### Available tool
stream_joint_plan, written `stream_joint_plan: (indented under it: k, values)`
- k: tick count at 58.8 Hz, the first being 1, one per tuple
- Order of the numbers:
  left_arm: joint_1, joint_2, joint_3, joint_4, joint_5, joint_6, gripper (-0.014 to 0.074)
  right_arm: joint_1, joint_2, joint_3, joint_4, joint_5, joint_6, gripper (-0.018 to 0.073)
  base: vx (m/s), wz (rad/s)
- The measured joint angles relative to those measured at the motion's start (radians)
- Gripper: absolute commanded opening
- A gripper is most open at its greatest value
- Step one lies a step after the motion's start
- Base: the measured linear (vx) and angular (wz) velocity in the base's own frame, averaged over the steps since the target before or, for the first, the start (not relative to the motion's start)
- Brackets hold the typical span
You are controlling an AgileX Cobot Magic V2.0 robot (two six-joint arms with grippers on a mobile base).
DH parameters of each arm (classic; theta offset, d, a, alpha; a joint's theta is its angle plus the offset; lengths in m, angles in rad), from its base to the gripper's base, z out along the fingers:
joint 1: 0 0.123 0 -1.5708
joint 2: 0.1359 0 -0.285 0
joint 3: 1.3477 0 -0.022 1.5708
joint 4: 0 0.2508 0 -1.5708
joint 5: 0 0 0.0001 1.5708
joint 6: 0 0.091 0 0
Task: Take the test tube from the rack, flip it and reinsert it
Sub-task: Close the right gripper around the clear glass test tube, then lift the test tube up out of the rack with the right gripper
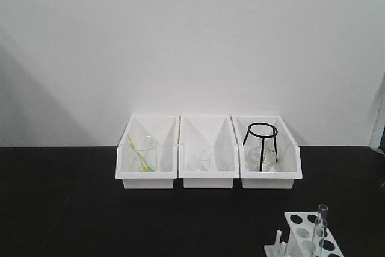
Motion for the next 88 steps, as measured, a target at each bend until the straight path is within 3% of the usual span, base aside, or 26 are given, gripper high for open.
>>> stream_joint_plan:
  k: [14,26,36,59,76,88]
  values:
    - [0.000,0.000,0.000,0.000,0.000,0.000,-0.0006,0.000,0.111,0.045,0.072,-0.061,0.013,0.0509,0.00,0.00]
    - [0.000,0.000,0.000,0.000,0.000,0.000,-0.0006,0.000,0.236,0.102,0.051,-0.250,0.004,0.0509,0.00,0.00]
    - [0.000,0.000,0.000,0.000,0.000,0.000,-0.0006,0.000,0.363,0.119,-0.039,-0.375,0.028,0.0509,0.00,0.00]
    - [0.000,0.000,0.000,0.000,0.000,0.000,-0.0006,0.000,0.611,0.119,-0.372,-0.653,0.265,0.0509,0.00,0.00]
    - [0.000,0.000,0.000,0.000,0.000,0.000,-0.0006,0.000,0.821,0.096,-0.388,-0.943,0.233,0.0509,0.00,0.00]
    - [0.000,0.000,0.000,0.000,0.000,0.000,-0.0006,0.000,0.953,0.014,-0.381,-1.003,0.210,0.0497,0.00,0.00]
